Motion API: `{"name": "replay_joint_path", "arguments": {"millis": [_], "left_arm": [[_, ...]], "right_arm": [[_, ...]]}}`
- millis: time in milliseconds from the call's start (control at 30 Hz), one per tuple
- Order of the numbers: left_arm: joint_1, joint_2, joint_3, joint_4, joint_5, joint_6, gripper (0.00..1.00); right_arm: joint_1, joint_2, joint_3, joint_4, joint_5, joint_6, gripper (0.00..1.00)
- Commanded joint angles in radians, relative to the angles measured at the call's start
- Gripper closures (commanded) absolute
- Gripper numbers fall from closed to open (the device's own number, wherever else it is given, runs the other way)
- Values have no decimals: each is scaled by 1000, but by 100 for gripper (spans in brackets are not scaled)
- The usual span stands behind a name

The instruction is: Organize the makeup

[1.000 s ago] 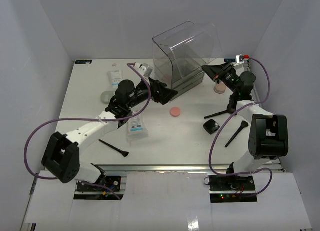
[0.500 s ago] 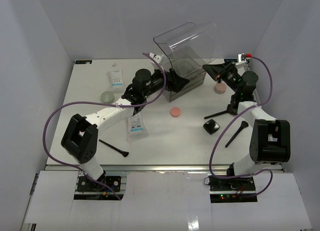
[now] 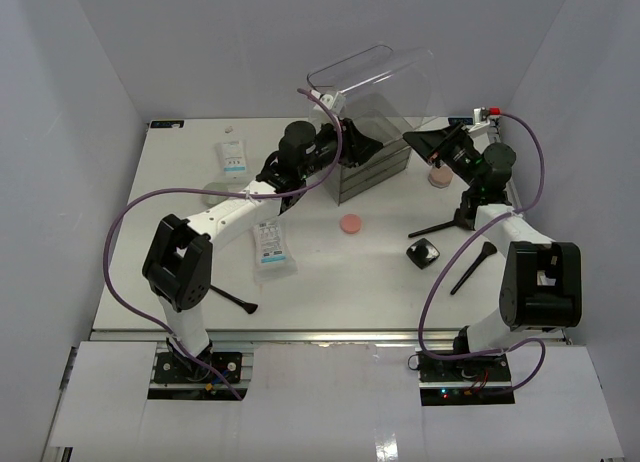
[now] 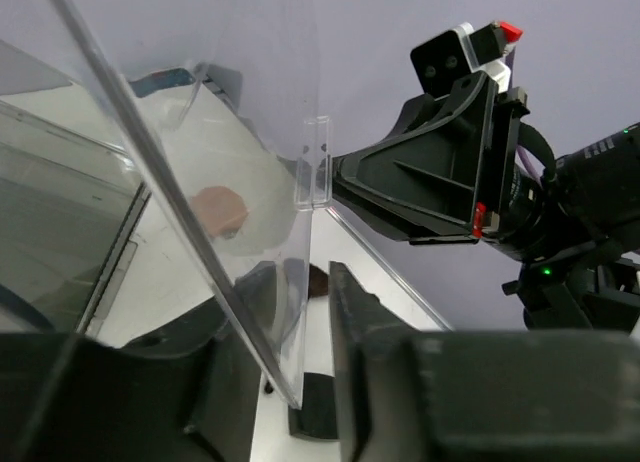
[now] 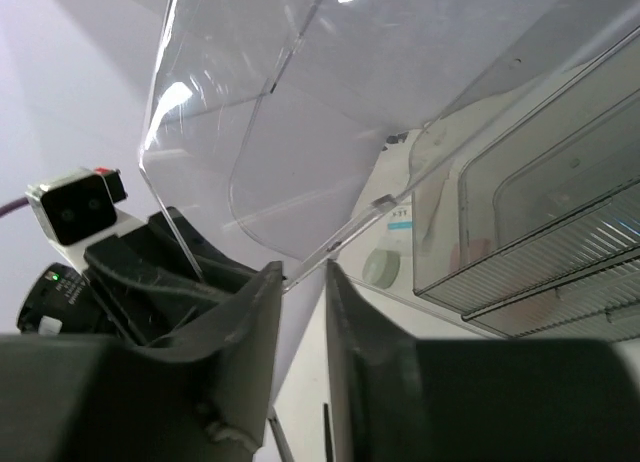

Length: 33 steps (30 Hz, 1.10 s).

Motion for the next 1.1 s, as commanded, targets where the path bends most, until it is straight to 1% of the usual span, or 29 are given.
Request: {"name": "replay_joint_path", "arguments": {"millis": [0,33,67,133,200,233,267,367,467,533,567,600,733,833,933,1067], "left_arm": [[-6,-34,37,-5,45,-25,71],[-6,-39,35,-3,48,-29,74],[-5,-41,36,-3,48,-33,76],[-4,-47,41,-5,49,-38,79],[-3,-49,55,-16,48,-46,82],[-1,-50,61,-23,47,-47,83],[0,-53,64,-29,46,-51,84],[12,-61,65,-27,49,-62,86],[30,-70,61,-16,58,-97,88],[45,-74,62,-7,72,-117,89],[49,-75,62,-4,80,-128,89],[53,-78,63,0,85,-137,90],[69,-88,67,15,108,-172,90],[81,-94,74,24,127,-201,91],[91,-96,84,31,147,-233,91],[102,-96,110,31,174,-258,91]], "right_arm": [[3,-33,8,37,-47,-74,65],[3,-35,7,31,-55,-91,61],[3,-39,4,21,-58,-108,57],[3,-53,0,1,-71,-157,53],[-1,-83,-16,-72,-85,-259,40],[-4,-104,-30,-106,-90,-313,36],[-33,-138,-41,-136,-91,-352,33],[-64,-196,-81,-240,-116,-497,27],[-116,-227,-69,-446,-107,-695,16],[-125,-224,-18,-625,-50,-892,10],[-125,-209,19,-713,1,-987,10],[-125,-187,51,-775,44,-1049,10],[-125,-84,190,-964,197,-1189,10],[-125,41,309,-1040,295,-1238,10],[-125,162,385,-1095,370,-1262,10],[-117,298,491,-1129,492,-1306,10]]}}
